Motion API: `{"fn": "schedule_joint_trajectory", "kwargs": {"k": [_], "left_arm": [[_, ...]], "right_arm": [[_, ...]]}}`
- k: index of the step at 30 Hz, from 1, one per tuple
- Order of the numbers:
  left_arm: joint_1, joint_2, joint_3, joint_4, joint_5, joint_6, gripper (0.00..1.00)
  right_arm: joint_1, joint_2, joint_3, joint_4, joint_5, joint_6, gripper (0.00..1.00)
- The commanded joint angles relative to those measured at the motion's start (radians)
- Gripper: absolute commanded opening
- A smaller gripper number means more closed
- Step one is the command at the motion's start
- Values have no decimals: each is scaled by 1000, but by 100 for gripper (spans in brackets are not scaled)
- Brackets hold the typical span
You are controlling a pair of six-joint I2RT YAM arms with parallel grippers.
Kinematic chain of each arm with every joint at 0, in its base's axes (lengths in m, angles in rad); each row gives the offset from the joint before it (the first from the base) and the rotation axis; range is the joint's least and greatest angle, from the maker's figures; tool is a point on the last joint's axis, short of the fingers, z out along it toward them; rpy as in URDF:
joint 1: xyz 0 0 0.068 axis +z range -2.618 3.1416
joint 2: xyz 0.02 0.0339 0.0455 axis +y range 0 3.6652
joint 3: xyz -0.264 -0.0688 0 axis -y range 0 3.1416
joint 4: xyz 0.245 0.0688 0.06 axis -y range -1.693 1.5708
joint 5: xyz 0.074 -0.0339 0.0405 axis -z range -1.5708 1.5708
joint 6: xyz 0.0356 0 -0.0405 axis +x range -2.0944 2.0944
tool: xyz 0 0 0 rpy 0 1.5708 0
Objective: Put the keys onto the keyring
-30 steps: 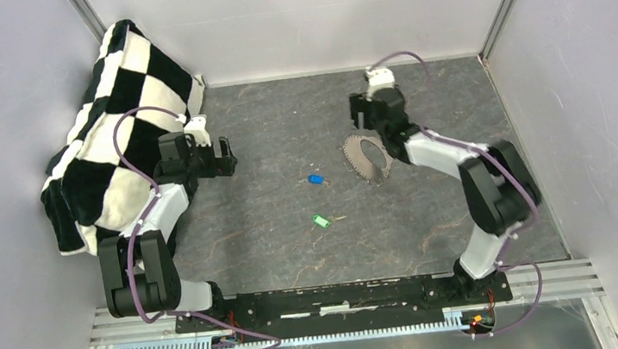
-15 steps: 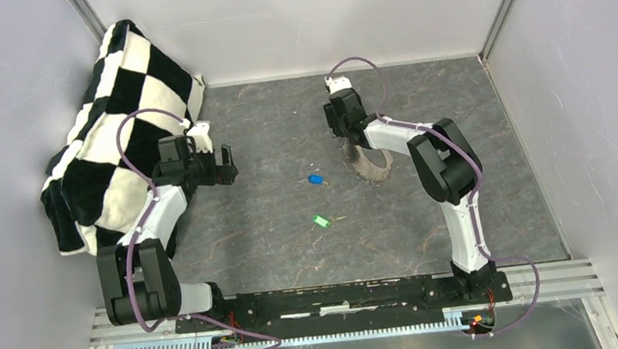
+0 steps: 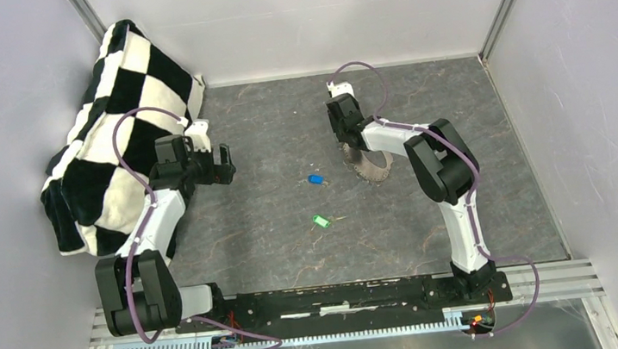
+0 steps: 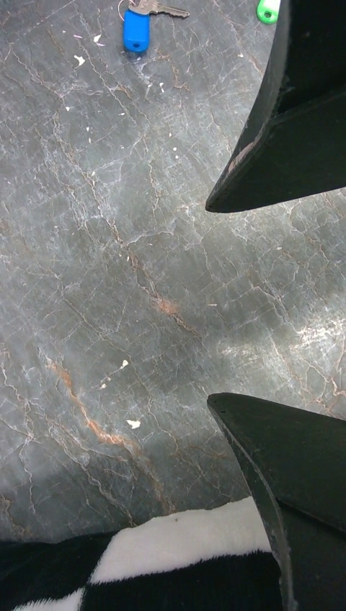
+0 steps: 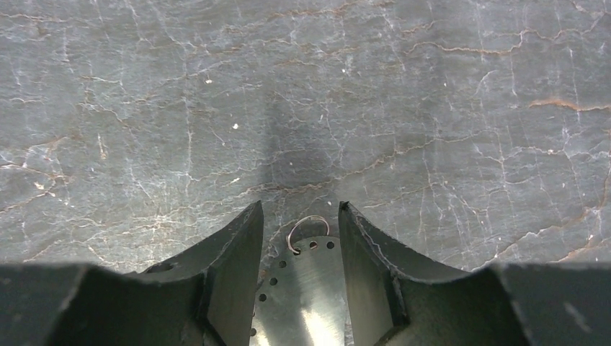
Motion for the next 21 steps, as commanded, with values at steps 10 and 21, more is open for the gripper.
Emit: {"fn": "schedule_joint_trajectory", "kwargs": {"k": [10, 21], "left_arm": [[4, -64, 0, -21, -19, 69, 100], [3, -94, 20, -62, 3, 78, 100]], "right_arm": [[5, 36, 49, -14, 41, 61, 26], [5, -84, -38, 42, -42, 55, 0]]}}
